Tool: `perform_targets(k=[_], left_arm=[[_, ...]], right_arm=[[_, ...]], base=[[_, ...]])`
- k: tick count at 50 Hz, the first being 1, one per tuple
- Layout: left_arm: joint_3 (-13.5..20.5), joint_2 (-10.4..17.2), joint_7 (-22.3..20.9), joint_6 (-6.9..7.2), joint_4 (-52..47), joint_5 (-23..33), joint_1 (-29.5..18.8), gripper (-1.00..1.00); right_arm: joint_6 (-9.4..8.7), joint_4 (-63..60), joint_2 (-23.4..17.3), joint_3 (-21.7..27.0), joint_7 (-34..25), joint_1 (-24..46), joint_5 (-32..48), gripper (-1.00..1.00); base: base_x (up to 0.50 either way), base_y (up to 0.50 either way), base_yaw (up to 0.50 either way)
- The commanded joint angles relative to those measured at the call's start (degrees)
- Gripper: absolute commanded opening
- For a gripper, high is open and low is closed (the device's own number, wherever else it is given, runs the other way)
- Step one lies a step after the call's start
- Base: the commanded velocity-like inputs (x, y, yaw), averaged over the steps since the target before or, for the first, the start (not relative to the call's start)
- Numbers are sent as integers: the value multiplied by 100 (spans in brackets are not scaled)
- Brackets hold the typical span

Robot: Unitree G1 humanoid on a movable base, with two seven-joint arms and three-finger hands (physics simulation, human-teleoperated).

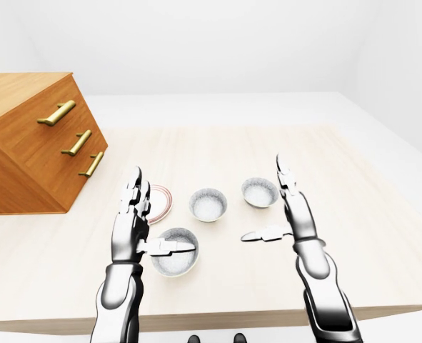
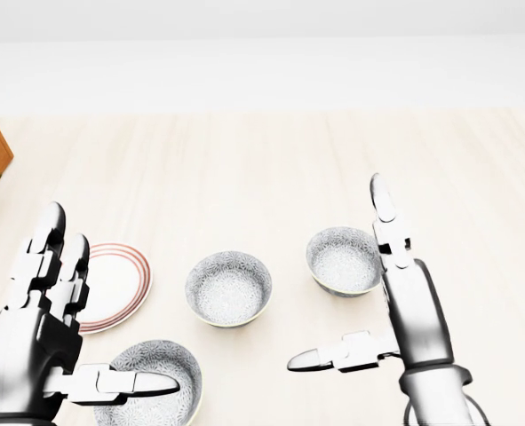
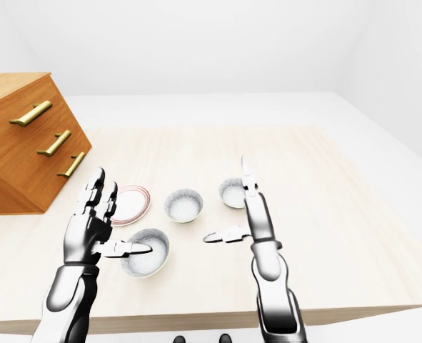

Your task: Stack the bowl at the front on the bowl in the middle.

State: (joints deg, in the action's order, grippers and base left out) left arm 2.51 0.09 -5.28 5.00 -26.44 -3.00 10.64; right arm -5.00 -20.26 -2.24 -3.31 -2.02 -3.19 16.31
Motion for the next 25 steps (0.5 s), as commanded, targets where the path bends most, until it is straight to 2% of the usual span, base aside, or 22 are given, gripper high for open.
perform_targets(k=[1,3,4,7,8,12,16,25], left_arm=[[-15,-1,3,0,30,34,16,100],[-25,-2,3,0,0,45,44,100],[-30,-3,6,0,-14,49,50,100],[-42,-4,8,0,-21,61,54,100],[-49,-4,8,0,-32,66,60,100],[-49,-1,4,0,-28,68,52,100],[-27,5,-13,0,-43,50,69,100],[24,-2,-38,0,-49,37,78,100]], right_arm=[[0,482,-202,-97,-715,593,2837,100],[0,376,-169,-21,-1067,722,3101,100],[0,211,-303,-100,-1554,815,3582,100],[0,28,-328,-126,-2364,954,4360,100],[0,-32,-358,-193,-2845,992,4798,100],[0,0,-235,-167,-3757,1131,5847,100],[0,270,-148,-50,-3798,1380,6854,100],[0,982,-140,343,-3798,1985,7705,100]], base=[[0,0,0],[0,0,0],[0,0,0],[0,0,0],[0,0,0],[0,0,0],[0,0,0],[0,0,0]])
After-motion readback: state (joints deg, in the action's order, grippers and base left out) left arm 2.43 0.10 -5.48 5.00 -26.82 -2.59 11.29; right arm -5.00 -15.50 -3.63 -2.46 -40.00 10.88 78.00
